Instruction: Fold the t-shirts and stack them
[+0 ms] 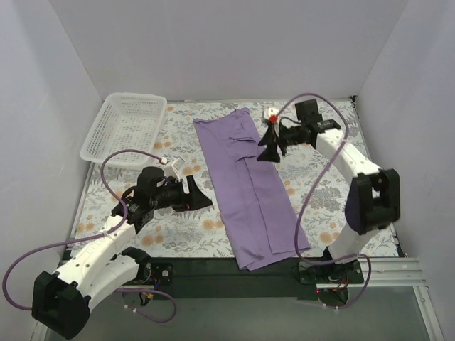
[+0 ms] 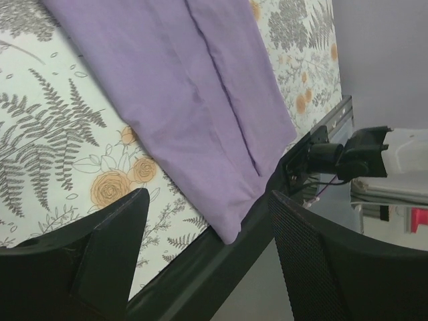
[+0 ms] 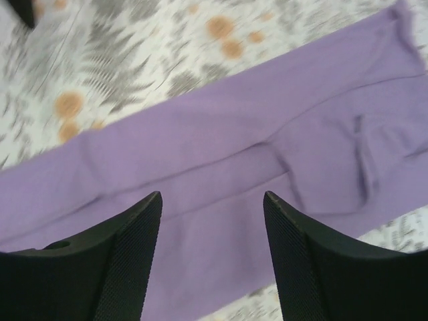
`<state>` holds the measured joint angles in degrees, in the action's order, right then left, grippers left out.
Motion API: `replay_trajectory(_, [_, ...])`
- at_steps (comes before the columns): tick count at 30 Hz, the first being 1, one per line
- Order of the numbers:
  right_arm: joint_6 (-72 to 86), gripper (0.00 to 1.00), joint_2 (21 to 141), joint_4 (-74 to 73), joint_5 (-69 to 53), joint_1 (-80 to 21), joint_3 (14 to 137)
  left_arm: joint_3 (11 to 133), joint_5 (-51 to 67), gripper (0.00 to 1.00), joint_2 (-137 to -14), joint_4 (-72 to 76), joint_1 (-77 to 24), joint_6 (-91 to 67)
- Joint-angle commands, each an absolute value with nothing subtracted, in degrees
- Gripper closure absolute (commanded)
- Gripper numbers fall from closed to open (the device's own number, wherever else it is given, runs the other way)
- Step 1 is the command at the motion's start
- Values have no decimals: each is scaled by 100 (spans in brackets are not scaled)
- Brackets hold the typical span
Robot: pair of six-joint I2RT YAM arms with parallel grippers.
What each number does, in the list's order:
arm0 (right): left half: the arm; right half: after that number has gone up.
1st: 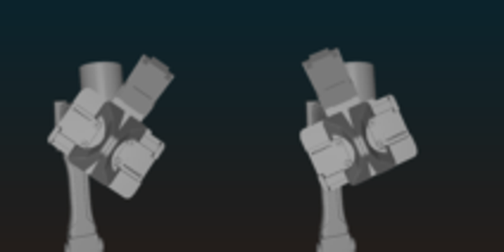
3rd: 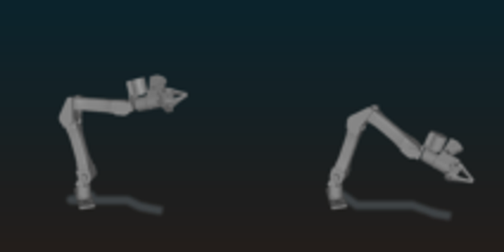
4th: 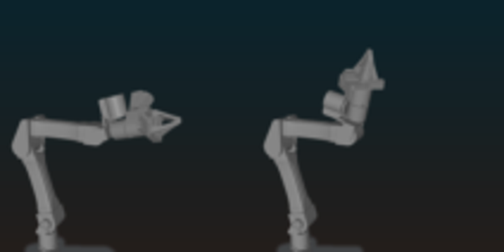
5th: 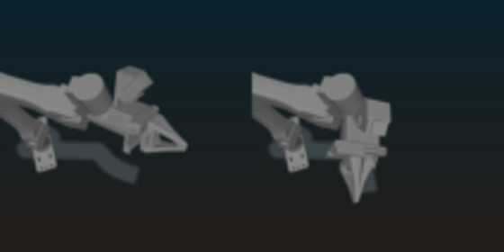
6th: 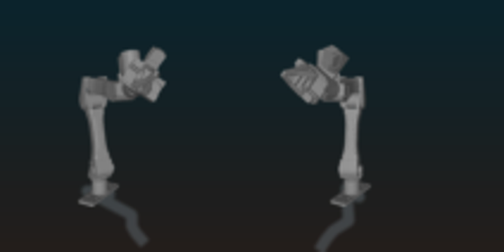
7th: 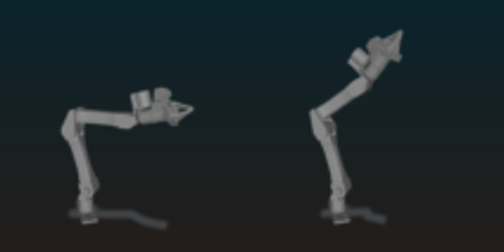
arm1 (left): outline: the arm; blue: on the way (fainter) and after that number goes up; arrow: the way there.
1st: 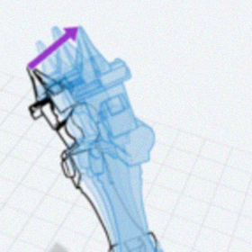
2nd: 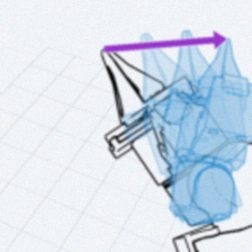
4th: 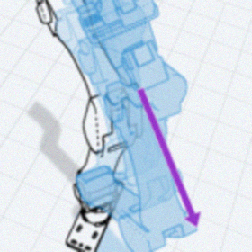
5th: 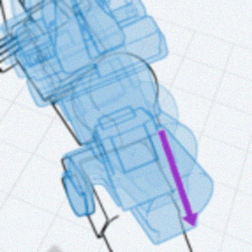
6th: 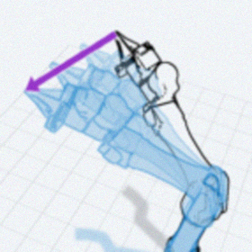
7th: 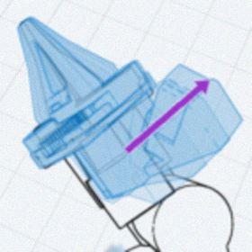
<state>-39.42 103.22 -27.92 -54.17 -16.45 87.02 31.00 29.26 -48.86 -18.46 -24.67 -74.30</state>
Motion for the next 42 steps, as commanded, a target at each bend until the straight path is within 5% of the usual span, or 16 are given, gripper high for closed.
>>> replay_trajectory(1, [-6369, 31, 8776, -3753, -5609, -1775, 7081, 3524, 3112, 29, -4983, -1819, -2820, -6988])
replay_trajectory(9, [-6742, 12, 5295, -3910, -4869, -1249, 3914, 3814, 1777, 29, -5018, -1433, -5789, -6076])
replay_trajectory(19, [-6600, 11, 4878, -4403, -5203, -440, 3727, 3700, -1026, 29, -6292, -1345, -8716, -5099])
replay_trajectory(31, [-6671, 12, 4931, -4377, -5247, 123, 3727, 2593, -1477, 30, -6513, 182, -9114, -3587])
replay_trajectory(42, [-6601, 12, 5054, -4377, -5256, 167, 3771, 2452, -1275, 30, -6634, 106, -9105, -3006])
